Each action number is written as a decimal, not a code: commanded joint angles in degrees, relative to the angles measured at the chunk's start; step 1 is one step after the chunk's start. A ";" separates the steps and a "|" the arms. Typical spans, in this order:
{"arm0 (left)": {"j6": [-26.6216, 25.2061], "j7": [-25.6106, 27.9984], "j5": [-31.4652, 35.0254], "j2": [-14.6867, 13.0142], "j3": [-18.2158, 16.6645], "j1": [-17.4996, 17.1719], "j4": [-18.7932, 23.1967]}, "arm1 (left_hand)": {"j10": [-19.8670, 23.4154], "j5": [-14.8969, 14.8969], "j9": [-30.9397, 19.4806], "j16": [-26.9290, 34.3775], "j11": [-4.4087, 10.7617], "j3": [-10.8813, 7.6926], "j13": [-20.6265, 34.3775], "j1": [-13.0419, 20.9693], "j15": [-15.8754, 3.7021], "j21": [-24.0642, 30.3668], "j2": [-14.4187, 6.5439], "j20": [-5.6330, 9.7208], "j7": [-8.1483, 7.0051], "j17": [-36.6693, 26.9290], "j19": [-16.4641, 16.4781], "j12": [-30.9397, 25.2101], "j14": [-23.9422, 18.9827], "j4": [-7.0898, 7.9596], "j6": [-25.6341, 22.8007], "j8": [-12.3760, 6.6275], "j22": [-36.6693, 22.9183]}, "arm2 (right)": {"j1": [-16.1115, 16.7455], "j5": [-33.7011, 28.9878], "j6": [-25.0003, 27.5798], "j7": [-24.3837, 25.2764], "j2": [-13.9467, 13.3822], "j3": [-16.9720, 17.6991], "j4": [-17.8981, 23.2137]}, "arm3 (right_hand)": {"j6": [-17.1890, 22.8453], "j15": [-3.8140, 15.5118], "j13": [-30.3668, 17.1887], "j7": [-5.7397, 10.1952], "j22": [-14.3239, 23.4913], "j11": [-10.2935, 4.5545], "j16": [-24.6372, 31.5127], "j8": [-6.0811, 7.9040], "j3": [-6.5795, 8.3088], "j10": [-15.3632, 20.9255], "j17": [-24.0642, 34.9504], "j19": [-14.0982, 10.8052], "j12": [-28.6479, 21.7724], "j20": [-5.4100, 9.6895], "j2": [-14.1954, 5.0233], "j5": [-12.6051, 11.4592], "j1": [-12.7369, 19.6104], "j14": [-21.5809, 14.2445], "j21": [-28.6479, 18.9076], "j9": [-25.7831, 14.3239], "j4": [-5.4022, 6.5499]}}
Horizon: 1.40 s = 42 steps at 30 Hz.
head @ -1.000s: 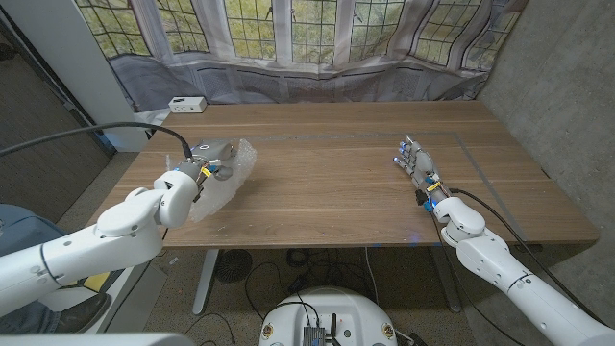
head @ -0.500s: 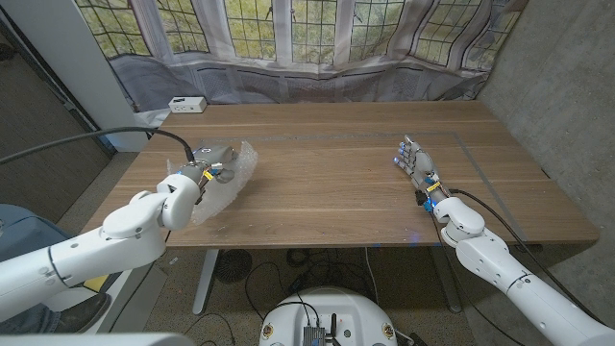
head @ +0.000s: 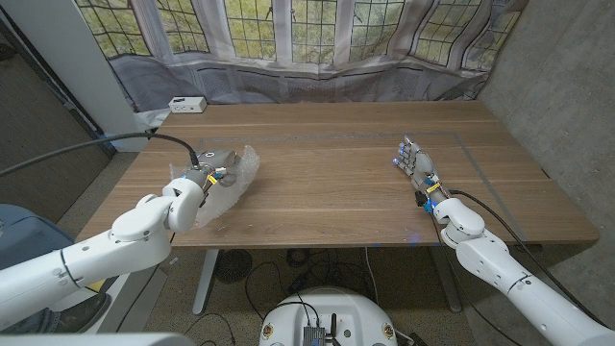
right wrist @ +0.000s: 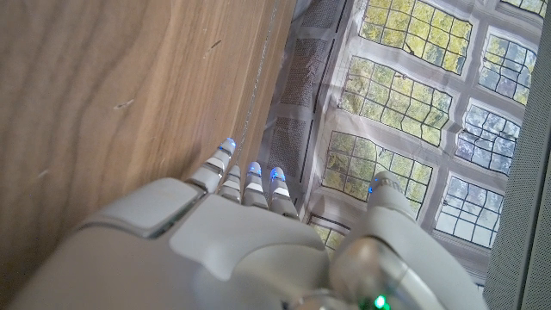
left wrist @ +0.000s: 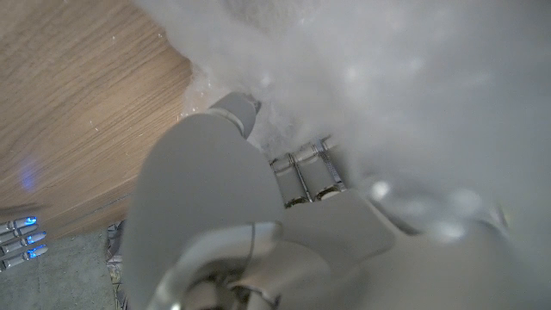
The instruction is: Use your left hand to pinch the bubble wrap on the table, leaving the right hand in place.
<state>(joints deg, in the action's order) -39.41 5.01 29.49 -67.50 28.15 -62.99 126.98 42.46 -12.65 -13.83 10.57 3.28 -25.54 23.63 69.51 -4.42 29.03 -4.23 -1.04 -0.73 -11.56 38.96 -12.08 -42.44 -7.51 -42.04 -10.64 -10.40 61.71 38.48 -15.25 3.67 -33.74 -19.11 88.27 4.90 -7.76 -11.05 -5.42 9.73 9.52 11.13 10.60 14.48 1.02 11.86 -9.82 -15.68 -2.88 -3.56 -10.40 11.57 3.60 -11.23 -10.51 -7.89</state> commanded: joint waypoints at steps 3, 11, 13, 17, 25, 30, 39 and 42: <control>-0.47 -0.75 2.94 2.77 2.83 0.90 -2.56 | -0.95 0.22 -0.04 0.43 -0.10 0.52 0.07 -0.56 -0.71 -0.40 0.00 -0.07 -0.02 -0.31 -0.87 0.43 0.90 -0.24 0.56 -0.24 0.03 | 0.44 -0.30 -0.06 0.23 -0.31 0.17 0.49 | 0.20 -0.19 -0.26 -0.45 0.24 0.01 0.03 0.10 -0.24 0.39 0.19 -0.38 0.14 -0.14 0.03 0.04 0.70 -0.13 -0.06 -0.25 0.12; -0.79 -1.03 5.74 4.15 4.97 1.46 -4.25 | -3.58 0.53 0.23 0.50 -0.13 1.68 -0.06 -0.80 -0.46 -1.17 0.10 -0.58 0.14 -0.75 -2.77 1.08 3.38 -0.59 1.84 -0.05 -0.02 | 0.32 -0.30 -0.05 -0.25 -0.36 -0.02 0.22 | 0.21 -0.21 -0.26 -0.44 0.24 0.02 0.05 0.11 -0.26 0.40 0.19 -0.40 0.14 -0.14 0.05 0.05 0.73 -0.19 -0.06 -0.25 0.11; -0.70 -1.11 5.98 4.30 5.11 1.43 -4.47 | -4.52 0.59 0.32 0.46 -0.27 2.03 -0.15 -0.86 -0.22 -1.33 0.07 -0.58 0.16 -0.84 -3.15 1.26 4.33 -0.67 2.67 0.13 -0.05 | 0.37 -0.20 0.11 0.02 -0.23 -0.02 0.30 | 0.23 -0.22 -0.26 -0.43 0.24 -0.04 0.05 0.11 -0.27 0.40 0.20 -0.38 0.15 -0.16 0.04 0.05 0.72 -0.17 -0.05 -0.25 0.12; -0.92 -1.66 6.55 4.58 5.41 1.59 -4.80 | -6.11 0.76 0.50 0.29 -0.27 3.00 -0.30 -1.52 0.32 -1.97 0.29 -0.99 -0.01 -0.93 -4.70 1.42 6.35 -0.58 3.71 0.16 -0.07 | 0.31 -0.33 0.23 -0.16 -0.34 -0.17 0.26 | 0.23 -0.19 -0.27 -0.43 0.24 0.00 0.04 0.11 -0.26 0.40 0.20 -0.37 0.15 -0.15 0.00 0.04 0.74 -0.15 -0.05 -0.25 0.13; -0.13 -3.04 6.79 5.44 6.14 2.53 -6.11 | -8.84 0.98 0.80 0.31 -0.31 4.87 -0.59 -3.01 1.23 -3.04 0.70 -2.01 -0.11 -1.00 -7.05 1.51 9.17 -0.18 5.71 0.26 -0.08 | 0.43 -0.23 0.82 0.18 -0.65 -0.04 0.88 | 0.24 -0.19 -0.27 -0.40 0.24 0.05 0.05 0.12 -0.27 0.41 0.20 -0.37 0.16 -0.13 0.01 0.05 0.78 -0.19 -0.05 -0.25 0.11; -0.01 -4.14 7.27 5.61 6.59 3.04 -6.36 | -10.27 1.06 0.97 0.25 -0.43 5.89 -0.77 -4.11 1.70 -3.65 0.95 -2.37 -0.17 -0.92 -8.26 1.51 10.68 0.14 7.37 0.42 -0.07 | 0.52 -0.23 0.91 0.17 -0.80 -0.01 1.00 | 0.25 -0.18 -0.27 -0.40 0.24 0.01 0.05 0.12 -0.30 0.42 0.21 -0.34 0.16 -0.13 0.01 0.05 0.76 -0.17 -0.04 -0.25 0.13; -1.18 -6.40 8.72 5.18 6.96 3.58 -5.77 | -15.20 1.62 1.48 -0.26 -1.29 8.73 -1.40 -9.10 3.07 -6.03 1.39 -4.90 -1.57 -0.36 -12.62 1.58 15.98 1.91 11.99 0.47 -0.01 | 0.24 -0.14 0.90 -0.28 -0.69 -0.20 0.59 | 0.22 -0.16 -0.27 -0.35 0.24 0.06 0.05 0.11 -0.32 0.44 0.21 -0.33 0.16 -0.13 0.02 0.06 0.78 -0.16 -0.03 -0.25 0.12; -1.33 -7.04 8.85 5.02 6.92 3.62 -5.58 | -17.65 1.91 1.66 -0.41 -1.40 9.67 -1.71 -11.25 3.71 -7.00 1.53 -5.59 -2.31 -0.09 -14.16 1.65 18.18 2.63 13.71 0.47 -0.01 | 0.17 -0.20 0.70 -0.44 -0.62 -0.26 0.31 | 0.22 -0.16 -0.27 -0.38 0.24 0.06 0.05 0.11 -0.32 0.44 0.21 -0.32 0.16 -0.12 0.02 0.06 0.79 -0.18 -0.03 -0.25 0.12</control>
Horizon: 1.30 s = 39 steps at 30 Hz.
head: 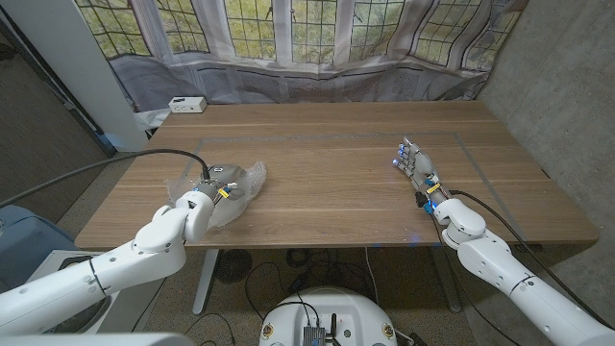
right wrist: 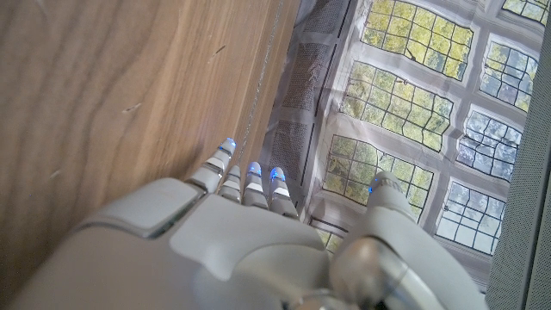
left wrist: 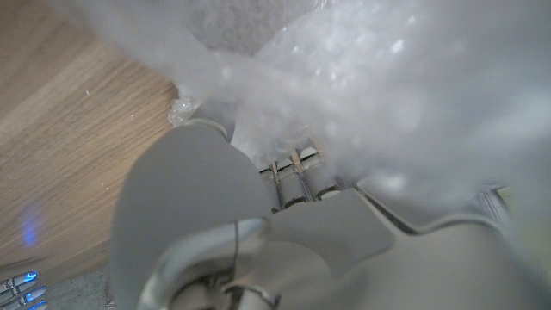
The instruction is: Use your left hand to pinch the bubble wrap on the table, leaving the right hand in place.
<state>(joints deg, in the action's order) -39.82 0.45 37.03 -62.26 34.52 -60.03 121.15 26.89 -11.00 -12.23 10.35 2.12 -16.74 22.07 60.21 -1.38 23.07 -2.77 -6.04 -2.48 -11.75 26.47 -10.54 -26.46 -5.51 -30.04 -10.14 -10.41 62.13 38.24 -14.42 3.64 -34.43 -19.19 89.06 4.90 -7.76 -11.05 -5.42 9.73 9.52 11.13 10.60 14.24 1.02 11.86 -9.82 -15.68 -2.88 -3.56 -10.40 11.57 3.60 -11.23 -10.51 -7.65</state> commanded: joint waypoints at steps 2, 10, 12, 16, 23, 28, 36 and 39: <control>-1.00 -3.17 1.64 -0.43 0.72 0.79 0.36 | -3.89 0.51 0.22 -0.38 -0.48 1.67 -0.42 -4.09 1.41 -2.17 0.10 -2.30 -0.79 0.29 -3.62 0.04 4.65 1.42 3.64 0.11 -0.01 | -0.26 0.13 -0.12 -0.55 0.07 -0.20 -0.56 | 0.22 -0.21 -0.27 -0.36 0.24 0.06 0.05 0.11 -0.08 0.45 0.20 -0.32 0.16 -0.15 0.02 0.06 0.80 -0.18 -0.03 -0.25 -0.13; -1.91 -4.12 4.55 -1.01 1.40 0.71 0.97 | -13.73 0.76 0.82 -0.56 -0.60 4.25 -2.08 -10.22 3.70 -7.86 1.66 -5.05 -2.28 1.17 -12.79 0.04 15.65 2.31 11.04 0.02 -0.01 | -0.26 0.28 -0.19 -0.53 0.16 -0.11 -0.67 | 0.23 -0.20 -0.27 -0.36 0.24 0.03 0.05 0.11 -0.10 0.49 0.20 -0.30 0.15 -0.14 0.02 0.06 0.82 -0.18 -0.02 -0.25 -0.13; -2.00 -3.55 4.47 -1.00 0.89 0.22 1.11 | -15.77 0.68 0.91 -0.60 0.39 4.52 -2.45 -10.75 4.17 -8.91 1.97 -5.50 -2.40 1.25 -14.37 0.07 17.59 2.10 13.11 0.18 -0.01 | -0.29 0.26 -0.16 -0.65 0.13 -0.18 -0.74 | 0.23 -0.18 -0.27 -0.37 0.24 0.05 0.04 0.11 -0.10 0.49 0.20 -0.30 0.15 -0.16 0.02 0.06 0.82 -0.16 -0.02 -0.25 -0.13; -1.48 -2.66 3.17 -0.87 -0.30 -0.59 1.12 | -18.61 0.45 1.07 -0.23 -0.23 5.69 -3.21 -13.54 5.07 -10.76 2.52 -6.19 -2.04 1.17 -17.31 -0.30 20.24 2.73 17.02 0.27 -0.01 | -0.32 0.33 -0.05 -0.86 0.09 -0.27 -0.81 | 0.24 -0.24 -0.27 -0.33 0.24 0.01 0.05 0.11 -0.13 0.58 0.21 -0.31 0.12 -0.15 0.04 0.07 0.80 -0.19 -0.02 -0.25 -0.12; 1.74 1.57 -3.04 -0.77 -4.24 -3.36 0.75 | -21.68 0.29 1.18 0.20 -1.56 9.53 -4.52 -24.08 6.00 -12.04 2.70 -6.30 -1.15 0.79 -20.43 -0.97 23.08 7.38 24.18 0.05 -0.13 | -0.23 0.34 -0.14 -0.92 0.03 -0.25 -0.84 | 0.22 -0.24 -0.27 -0.29 0.24 0.02 0.07 0.11 -0.14 0.60 0.22 -0.29 0.12 -0.17 0.00 0.06 0.81 -0.21 -0.02 -0.25 -0.10; 1.90 2.62 -4.50 -0.99 -5.00 -3.94 0.80 | -21.84 0.18 1.23 0.46 -2.20 11.26 -4.92 -28.02 6.14 -12.12 3.37 -6.33 -0.50 0.73 -21.50 -1.33 23.31 9.12 23.90 -0.59 -0.19 | -0.26 0.31 -0.06 -1.05 -0.06 -0.31 -0.82 | 0.23 -0.26 -0.27 -0.30 0.24 0.06 0.07 0.11 -0.15 0.68 0.23 -0.29 0.09 -0.18 -0.01 0.07 0.81 -0.22 -0.02 -0.25 -0.10; 5.69 7.38 -10.94 -1.07 -8.86 -6.95 0.31 | -20.31 -0.30 1.32 1.16 -2.70 13.96 -5.61 -34.63 6.43 -11.82 3.71 -6.28 -0.22 0.64 -22.05 -2.25 21.93 12.29 22.28 -1.14 -0.31 | -0.46 0.39 0.12 -1.20 0.04 -0.48 -0.94 | 0.22 -0.23 -0.27 -0.31 0.24 0.13 0.07 0.11 -0.20 0.69 0.24 -0.27 0.10 -0.17 0.00 0.07 0.77 -0.20 -0.01 -0.25 -0.06; 7.76 9.65 -13.59 -1.11 -10.65 -8.44 -0.01 | -20.02 -0.42 1.33 1.24 -2.62 14.37 -5.73 -35.67 6.55 -11.68 3.70 -6.26 -0.05 0.63 -21.85 -2.39 21.65 12.77 22.02 -1.19 -0.33 | -0.49 0.50 0.26 -1.12 0.13 -0.50 -0.90 | 0.25 -0.19 -0.27 -0.29 0.24 0.08 0.07 0.12 -0.19 0.69 0.24 -0.27 0.10 -0.18 -0.01 0.07 0.80 -0.21 -0.02 -0.25 -0.08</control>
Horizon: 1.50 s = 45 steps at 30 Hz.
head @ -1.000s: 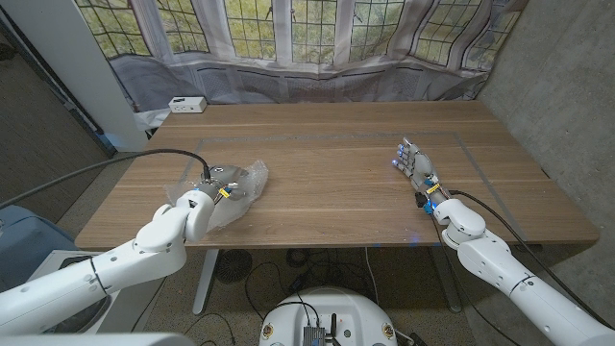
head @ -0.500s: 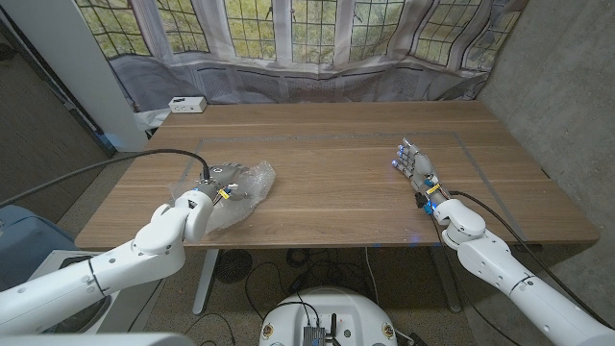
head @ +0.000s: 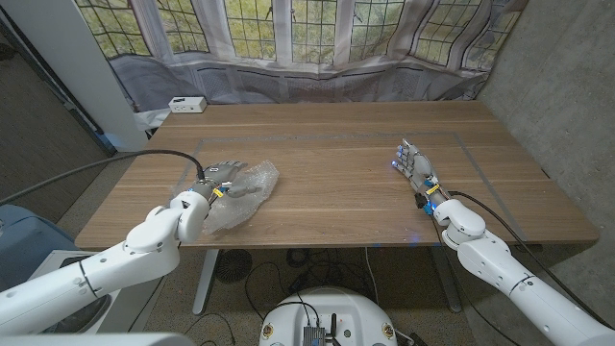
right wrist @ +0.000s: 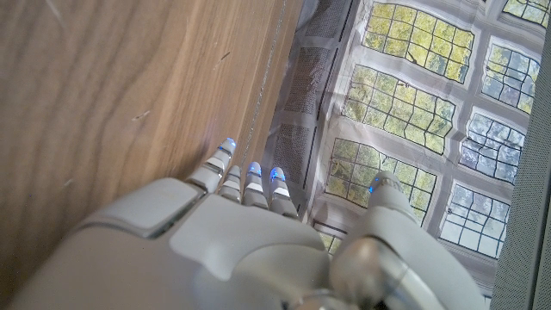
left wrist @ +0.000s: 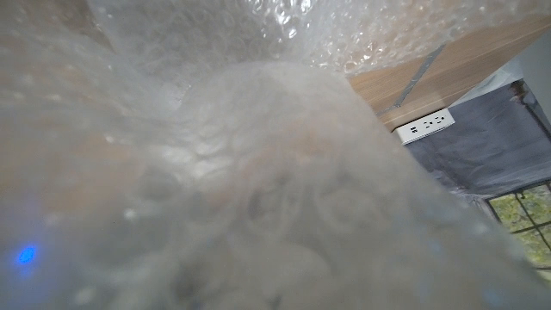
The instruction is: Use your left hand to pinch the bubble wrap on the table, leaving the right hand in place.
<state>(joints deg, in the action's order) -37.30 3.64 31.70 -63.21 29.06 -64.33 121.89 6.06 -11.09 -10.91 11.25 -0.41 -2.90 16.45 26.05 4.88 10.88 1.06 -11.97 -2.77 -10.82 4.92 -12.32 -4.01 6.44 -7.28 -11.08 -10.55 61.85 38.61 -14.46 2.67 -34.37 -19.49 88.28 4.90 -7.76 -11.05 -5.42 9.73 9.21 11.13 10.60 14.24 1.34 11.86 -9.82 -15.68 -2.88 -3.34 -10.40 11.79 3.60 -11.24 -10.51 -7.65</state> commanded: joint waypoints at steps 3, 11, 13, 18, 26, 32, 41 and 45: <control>7.01 8.67 -10.36 -0.33 -6.90 -5.69 -0.78 | 1.36 -0.53 0.04 0.46 -0.23 1.24 -0.30 -3.17 0.32 0.77 -0.11 -0.30 0.34 -0.29 0.18 -0.83 -1.24 1.54 -0.78 -0.20 -0.22 | -0.26 0.00 0.11 -0.15 0.16 -0.26 -0.24 | 0.23 -0.23 -0.27 -0.25 0.24 0.36 0.07 0.11 -0.21 0.38 0.24 -0.26 0.10 -0.19 -0.22 0.07 0.57 -0.20 -0.01 -0.25 -0.07; 9.46 13.62 -14.45 -0.80 -11.81 -9.83 0.16 | 1.76 -0.85 0.08 0.61 -0.37 2.10 -0.54 -5.09 0.14 0.96 -0.03 -0.31 0.31 -0.28 0.62 -0.97 -1.91 2.24 -0.45 0.00 -0.24 | -0.23 -0.02 -0.51 -0.01 0.50 -0.15 -0.51 | 0.22 -0.28 -0.27 -0.20 0.24 0.32 0.06 0.11 -0.22 0.37 0.24 -0.27 0.11 -0.21 -0.22 0.07 0.60 -0.19 -0.02 -0.25 -0.08; 10.50 14.46 -15.55 -0.87 -13.06 -10.72 0.26 | 1.93 -0.91 0.09 0.64 -0.30 2.23 -0.58 -5.37 0.14 1.00 -0.03 -0.29 0.27 -0.27 0.71 -1.03 -2.07 2.32 -0.34 0.05 -0.24 | -0.19 -0.17 -0.64 0.00 0.45 -0.17 -0.48 | 0.22 -0.27 -0.27 -0.22 0.24 0.32 0.04 0.11 -0.23 0.37 0.24 -0.28 0.12 -0.19 -0.22 0.07 0.61 -0.16 -0.02 -0.25 -0.08; 12.06 15.57 -17.15 -0.80 -15.04 -11.95 0.64 | 2.47 -1.17 0.13 0.91 -0.76 2.75 -0.79 -6.49 -0.25 1.08 -0.07 -0.26 0.29 -0.23 0.98 -1.21 -3.14 2.55 -0.01 0.16 -0.23 | -0.04 -0.06 -0.90 -0.18 0.50 -0.13 -0.49 | 0.23 -0.22 -0.27 -0.20 0.24 0.36 0.05 0.11 -0.24 0.37 0.23 -0.29 0.12 -0.17 -0.20 0.07 0.62 -0.17 -0.03 -0.25 -0.09; 16.18 16.24 -20.84 -0.08 -18.57 -13.87 0.28 | 3.14 -1.41 0.17 0.98 -1.13 3.10 -1.00 -7.24 -0.30 1.18 -0.21 -0.22 1.00 -0.16 1.34 -1.41 -3.80 2.59 -0.73 -0.13 -0.20 | 0.43 -0.39 -1.27 0.47 0.39 0.14 0.04 | 0.18 -0.18 -0.28 -0.11 0.24 0.36 0.05 0.10 -0.27 0.37 0.24 -0.32 0.13 -0.14 -0.19 0.08 0.61 -0.16 -0.04 -0.25 -0.08; 18.07 17.72 -21.61 1.29 -20.33 -15.28 0.22 | 3.62 -1.56 0.20 0.95 -1.29 3.31 -1.16 -7.65 -0.43 1.23 -0.29 -0.21 1.18 -0.11 1.58 -1.54 -4.09 2.56 -1.44 -0.36 -0.19 | 0.78 -0.62 -2.35 0.79 0.65 0.45 0.02 | 2.28 -0.19 -0.28 -0.37 0.24 0.33 0.05 0.86 -0.32 0.42 0.24 -0.34 0.13 -0.15 -0.18 0.08 0.61 -0.19 -0.04 -0.30 -0.07; 22.81 18.59 -23.90 4.02 -22.90 -16.99 -0.54 | 3.51 -1.72 0.23 0.70 -1.41 3.51 -1.37 -8.02 -0.46 1.16 -0.41 -0.23 1.26 -0.05 1.56 -1.41 -3.86 2.49 -1.59 -0.34 -0.16 | 1.05 -1.26 -5.23 0.11 1.37 0.55 -0.61 | 1.45 -0.03 -0.28 0.31 0.24 0.24 0.06 0.44 -0.39 0.54 0.23 -0.51 0.10 -0.14 -0.09 0.09 0.59 -0.25 -0.11 -0.31 -0.08; 25.68 18.61 -25.04 5.44 -23.69 -17.26 -1.34 | 3.60 -1.81 0.25 0.62 -1.93 3.61 -1.49 -8.19 -0.52 1.10 -0.49 -0.24 1.44 -0.01 1.48 -1.39 -3.87 2.45 -1.66 -0.32 -0.14 | 0.95 -1.46 -6.02 -0.11 1.57 0.58 -0.69 | 1.29 0.40 -0.28 0.29 0.23 0.09 0.12 0.34 -0.43 0.78 0.19 -0.95 0.01 0.41 0.00 0.09 0.62 -0.46 -0.26 -0.31 -0.11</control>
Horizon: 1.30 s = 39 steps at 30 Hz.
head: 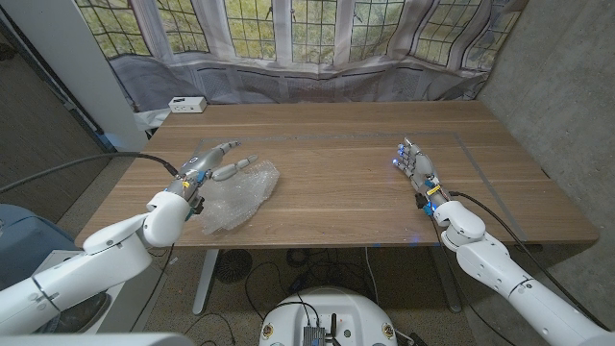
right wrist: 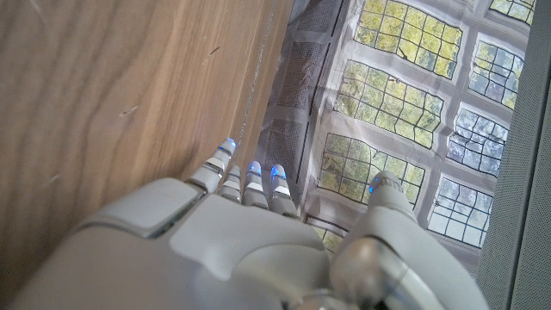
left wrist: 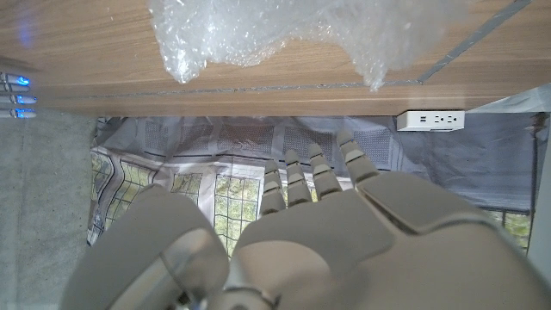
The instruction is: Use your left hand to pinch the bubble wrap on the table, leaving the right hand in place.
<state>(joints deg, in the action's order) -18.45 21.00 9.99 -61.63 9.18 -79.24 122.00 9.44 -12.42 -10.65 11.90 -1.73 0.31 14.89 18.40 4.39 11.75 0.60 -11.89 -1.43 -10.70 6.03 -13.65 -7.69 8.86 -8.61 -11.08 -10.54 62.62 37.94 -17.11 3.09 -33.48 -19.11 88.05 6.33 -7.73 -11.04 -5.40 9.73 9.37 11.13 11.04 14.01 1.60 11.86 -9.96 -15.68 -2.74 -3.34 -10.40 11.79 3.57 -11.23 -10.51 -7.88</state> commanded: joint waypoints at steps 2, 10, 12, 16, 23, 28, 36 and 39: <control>8.19 1.20 -3.81 4.60 -4.02 -2.33 -1.88 | 0.34 -0.51 -0.01 -0.06 -0.64 0.42 0.04 -0.58 -0.04 0.20 -0.05 -0.31 0.18 -0.12 0.32 -0.09 -0.21 0.01 -0.36 -0.32 -0.15 | 0.04 -0.79 -3.69 -0.55 0.93 0.23 -0.60 | -0.15 0.52 -0.28 0.20 0.23 -0.15 0.17 -0.12 -0.22 0.58 0.18 -0.95 -0.01 0.42 0.03 0.09 0.61 -0.59 -0.30 -0.31 0.12; 13.48 0.61 -5.74 7.65 -3.59 -0.88 -3.99 | 0.78 -0.66 0.02 -0.13 -0.93 0.54 -0.17 -0.77 0.07 0.09 -0.23 -0.29 0.59 -0.06 0.17 -0.18 -0.37 -0.09 -0.97 -0.48 -0.12 | -1.04 -1.85 -7.10 -2.10 2.10 -0.20 -2.74 | 0.04 1.03 -0.25 -0.10 0.21 -0.37 0.43 -0.09 -0.27 0.74 0.11 -2.02 -0.01 1.21 0.12 0.06 0.69 -1.47 -0.62 -0.31 0.07; 14.08 0.89 -5.86 8.59 -3.23 -0.32 -4.31 | 0.83 -0.69 0.03 -0.11 -1.08 0.55 -0.21 -0.80 0.07 0.08 -0.27 -0.28 0.60 -0.04 0.15 -0.17 -0.49 -0.12 -0.99 -0.46 -0.11 | -1.20 -1.66 -7.73 -2.65 2.35 -0.22 -3.15 | 0.12 1.04 -0.24 -0.16 0.20 -0.37 0.44 -0.06 -0.27 0.80 0.10 -2.07 -0.01 1.21 0.13 0.06 0.71 -1.53 -0.62 -0.31 0.05; 17.93 0.10 -7.97 10.49 -2.41 1.33 -6.47 | 0.95 -0.73 0.04 -0.12 -1.07 0.58 -0.28 -0.85 0.03 0.06 -0.35 -0.27 0.65 -0.03 0.14 -0.19 -0.56 -0.15 -1.03 -0.45 -0.11 | -1.49 -2.14 -9.36 -3.69 2.53 -0.39 -4.00 | 0.30 1.11 -0.21 -0.19 0.20 -0.33 0.55 -0.01 -0.33 1.00 0.09 -2.38 -0.04 1.24 0.19 0.06 0.67 -1.87 -0.69 -0.30 0.07; 22.96 1.37 -8.68 13.60 -1.06 2.96 -8.85 | 1.62 -0.92 0.07 -0.11 -0.90 0.61 -0.53 -0.92 -0.20 0.10 -0.69 -0.22 0.73 0.04 0.35 -0.33 -1.01 -0.30 -1.80 -0.62 -0.08 | -1.33 -1.25 -12.25 -5.02 3.62 -0.06 -5.21 | 0.94 1.26 -0.17 -0.05 0.18 -0.40 0.74 0.19 -0.49 1.76 0.11 -2.90 -0.22 1.30 0.33 0.07 0.44 -2.47 -0.77 -0.30 0.18; 27.95 0.26 -11.90 15.71 -0.68 4.31 -11.59 | 1.76 -1.01 0.08 -0.08 -0.97 0.62 -0.64 -0.92 -0.35 0.11 -0.81 -0.22 0.73 0.07 0.43 -0.32 -1.27 -0.39 -1.93 -0.61 -0.07 | -1.94 -0.68 -14.55 -6.60 4.56 0.02 -6.57 | 1.24 1.27 -0.15 -0.11 0.18 -0.37 0.84 0.27 -0.55 2.10 0.10 -3.24 -0.28 1.34 0.42 0.06 0.39 -2.86 -0.83 -0.29 0.19; 28.15 -2.07 -14.41 16.42 0.05 6.25 -12.69 | 1.23 -1.25 0.12 -0.34 -1.02 0.74 -0.90 -0.89 -0.18 0.13 -0.91 -0.23 0.79 0.12 0.63 0.02 -1.07 -0.62 -1.63 -0.34 -0.05 | -2.50 -1.57 -14.87 -5.99 4.77 0.02 -7.00 | 2.55 2.28 0.05 1.98 0.17 -1.67 1.19 0.55 -0.70 3.50 0.00 -4.55 -0.37 1.71 0.64 0.03 0.26 -4.34 -1.04 -0.22 0.21; 31.15 -4.58 -17.51 17.53 1.20 8.12 -15.63 | 0.73 -1.38 0.14 -0.51 -1.20 0.86 -1.07 -0.93 -0.15 0.05 -0.89 -0.26 1.14 0.15 0.53 0.30 -0.86 -0.74 -0.88 0.01 -0.04 | -2.62 -1.23 -14.90 -6.41 4.75 0.05 -7.10 | 2.81 2.15 0.14 2.43 0.17 -1.77 0.91 0.52 -0.84 2.66 -0.02 -4.32 0.21 1.74 0.81 0.04 0.08 -3.88 -0.82 -0.20 0.26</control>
<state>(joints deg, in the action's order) 6.98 20.52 -1.90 -48.27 7.85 -76.24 112.85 10.43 -13.36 -10.38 11.64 -2.79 0.94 13.82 17.80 3.99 11.75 -0.01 -12.00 -0.51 -10.38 6.14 -13.65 -8.50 8.22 -10.13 -11.48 -10.39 60.56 36.28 -27.53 -1.07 -29.32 -19.21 81.91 8.81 -5.32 -10.92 -3.57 9.73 7.57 12.08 11.27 13.37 4.83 11.71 -13.95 -15.67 -1.02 -3.11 -10.40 12.02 -0.31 -11.97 -10.51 -7.73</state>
